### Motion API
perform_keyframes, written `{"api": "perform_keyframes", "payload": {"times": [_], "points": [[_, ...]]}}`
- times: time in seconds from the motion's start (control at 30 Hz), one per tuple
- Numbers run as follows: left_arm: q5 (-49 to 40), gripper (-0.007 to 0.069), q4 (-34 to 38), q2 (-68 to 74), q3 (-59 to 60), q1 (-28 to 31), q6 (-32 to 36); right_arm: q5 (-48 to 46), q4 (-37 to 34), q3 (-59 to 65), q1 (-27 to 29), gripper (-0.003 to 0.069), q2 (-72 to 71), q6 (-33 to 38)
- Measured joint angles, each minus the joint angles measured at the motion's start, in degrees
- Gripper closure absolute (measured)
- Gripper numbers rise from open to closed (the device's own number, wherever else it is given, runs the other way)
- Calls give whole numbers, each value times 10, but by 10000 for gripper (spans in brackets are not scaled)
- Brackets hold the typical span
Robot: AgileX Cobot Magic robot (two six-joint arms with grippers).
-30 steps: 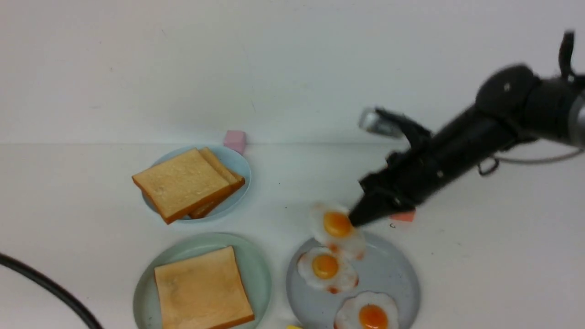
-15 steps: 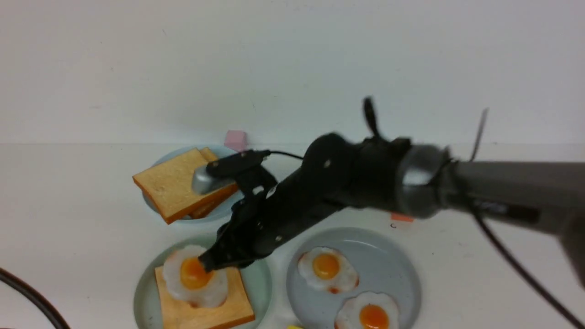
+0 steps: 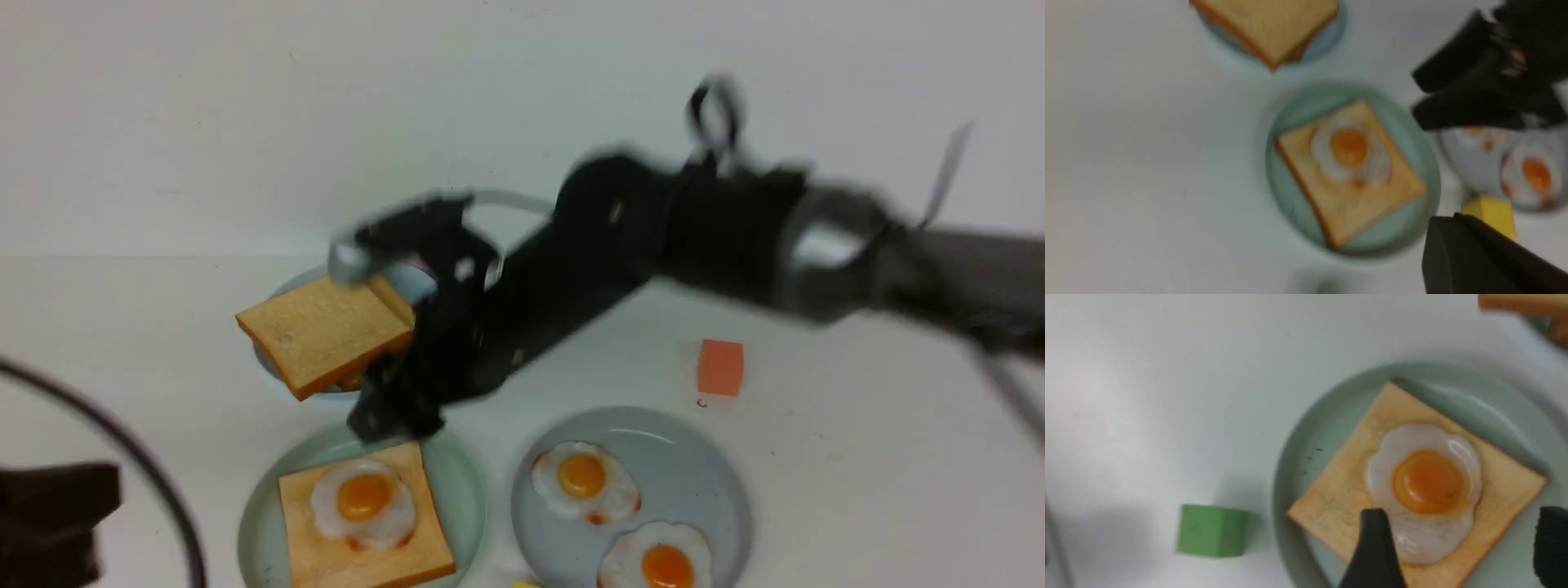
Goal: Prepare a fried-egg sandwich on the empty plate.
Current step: Use the left arm to grab a slice of bread
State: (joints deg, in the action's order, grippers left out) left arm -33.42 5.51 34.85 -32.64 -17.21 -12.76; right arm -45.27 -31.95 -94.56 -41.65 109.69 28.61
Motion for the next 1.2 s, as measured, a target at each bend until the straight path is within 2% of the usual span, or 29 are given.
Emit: {"api": "perform_keyframes", "payload": {"times": [0.13, 0.23, 0.33, 0.47, 0.57, 0.67, 0.7, 0.77, 0.87, 1.2], "points": [[54, 634, -1, 134, -18, 22, -109, -161, 200, -92, -1, 125, -82, -173], [36, 626, 5, 231, -69, 55, -135, -219, 294, -103, -1, 124, -126, -244], [0, 610, 35, 319, -132, 90, -140, -250, 324, -87, -1, 124, -166, -270], [-17, 547, 93, 418, -202, 130, -114, -245, 292, -15, -1, 124, -218, -262], [-12, 473, 134, 471, -238, 144, -91, -232, 252, 44, -1, 123, -249, -227], [-2, 344, 170, 528, -278, 148, -58, -220, 198, 120, -1, 123, -283, -168], [0, 336, 173, 531, -283, 148, -55, -219, 192, 124, -1, 123, -287, -161], [16, 252, 181, 565, -306, 148, -37, -218, 161, 154, -1, 123, -310, -124], [60, 188, 184, 598, -316, 148, -32, -217, 145, 170, -1, 123, -337, -104], [129, 174, 207, 674, -319, 148, -31, -202, 143, 171, -1, 123, -372, -95]]}}
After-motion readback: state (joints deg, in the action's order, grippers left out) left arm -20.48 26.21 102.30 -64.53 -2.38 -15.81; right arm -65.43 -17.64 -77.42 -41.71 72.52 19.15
